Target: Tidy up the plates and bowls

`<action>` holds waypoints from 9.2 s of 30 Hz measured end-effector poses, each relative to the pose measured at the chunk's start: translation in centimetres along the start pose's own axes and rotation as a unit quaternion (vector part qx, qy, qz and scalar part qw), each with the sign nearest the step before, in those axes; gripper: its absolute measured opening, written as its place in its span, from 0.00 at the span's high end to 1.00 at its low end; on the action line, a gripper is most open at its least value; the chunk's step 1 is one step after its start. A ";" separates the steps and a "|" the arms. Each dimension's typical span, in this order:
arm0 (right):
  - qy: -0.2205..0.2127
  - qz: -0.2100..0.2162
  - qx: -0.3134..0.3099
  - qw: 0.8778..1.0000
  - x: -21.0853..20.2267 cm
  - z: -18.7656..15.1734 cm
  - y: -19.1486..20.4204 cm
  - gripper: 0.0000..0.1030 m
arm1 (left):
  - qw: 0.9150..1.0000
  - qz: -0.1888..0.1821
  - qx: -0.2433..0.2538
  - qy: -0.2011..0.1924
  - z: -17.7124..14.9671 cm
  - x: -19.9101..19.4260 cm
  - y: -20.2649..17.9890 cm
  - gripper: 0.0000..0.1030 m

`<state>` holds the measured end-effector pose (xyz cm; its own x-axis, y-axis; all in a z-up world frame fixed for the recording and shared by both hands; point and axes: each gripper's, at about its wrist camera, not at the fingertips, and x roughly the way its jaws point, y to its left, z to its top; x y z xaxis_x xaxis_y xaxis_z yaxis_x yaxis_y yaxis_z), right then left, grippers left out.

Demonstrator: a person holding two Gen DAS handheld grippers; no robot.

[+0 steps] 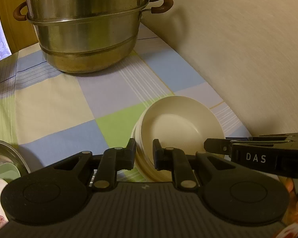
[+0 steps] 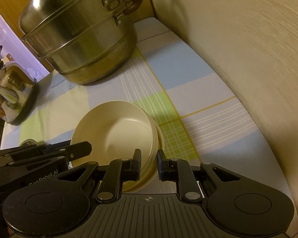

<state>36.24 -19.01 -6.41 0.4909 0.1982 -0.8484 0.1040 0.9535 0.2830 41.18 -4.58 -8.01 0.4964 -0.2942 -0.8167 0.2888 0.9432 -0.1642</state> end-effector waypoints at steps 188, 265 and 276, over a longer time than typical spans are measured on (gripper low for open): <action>-0.019 0.059 -0.088 0.994 1.9 -10.3 8.6 0.55 | 0.989 0.051 -0.138 0.003 -11.4 -6.1 9.8 0.71; -0.054 0.045 -0.071 0.995 -8.8 -2.9 5.9 0.90 | 0.997 -0.003 -0.034 -0.068 -1.8 -11.5 1.3 0.89; -0.059 0.026 -0.044 0.997 -8.6 -0.5 3.4 0.90 | 0.998 -0.019 -0.018 -0.063 1.5 -9.0 -0.2 0.89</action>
<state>31.95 -17.34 1.60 0.5932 0.2243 -0.7732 0.0018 0.9600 0.2799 37.89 -2.30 0.20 0.5860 -0.3446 -0.7333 0.2802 0.9354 -0.2157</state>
